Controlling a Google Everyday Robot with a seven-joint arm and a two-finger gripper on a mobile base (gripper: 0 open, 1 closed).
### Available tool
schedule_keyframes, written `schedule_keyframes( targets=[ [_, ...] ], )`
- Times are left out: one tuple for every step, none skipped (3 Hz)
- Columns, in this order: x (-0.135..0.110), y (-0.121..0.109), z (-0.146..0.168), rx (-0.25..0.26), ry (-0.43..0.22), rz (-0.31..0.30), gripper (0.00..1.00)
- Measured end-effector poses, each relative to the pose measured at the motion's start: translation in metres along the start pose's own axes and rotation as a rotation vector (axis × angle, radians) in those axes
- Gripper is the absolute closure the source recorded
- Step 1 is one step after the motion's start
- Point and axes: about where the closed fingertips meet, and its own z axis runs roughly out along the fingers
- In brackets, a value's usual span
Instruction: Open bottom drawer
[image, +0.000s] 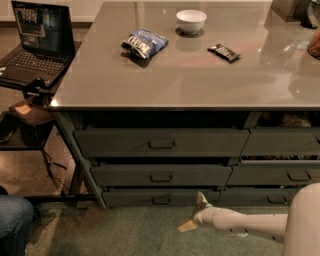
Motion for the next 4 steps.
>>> schedule_keyframes(
  targets=[
    [0.000,0.000,0.000,0.000,0.000,0.000,0.00],
    [-0.004,-0.012,0.021,-0.020,0.000,-0.050,0.00],
    [-0.010,-0.036,0.062,-0.035,0.000,-0.114,0.00],
    [-0.010,-0.051,0.064,-0.013,-0.002,-0.111,0.00]
  ],
)
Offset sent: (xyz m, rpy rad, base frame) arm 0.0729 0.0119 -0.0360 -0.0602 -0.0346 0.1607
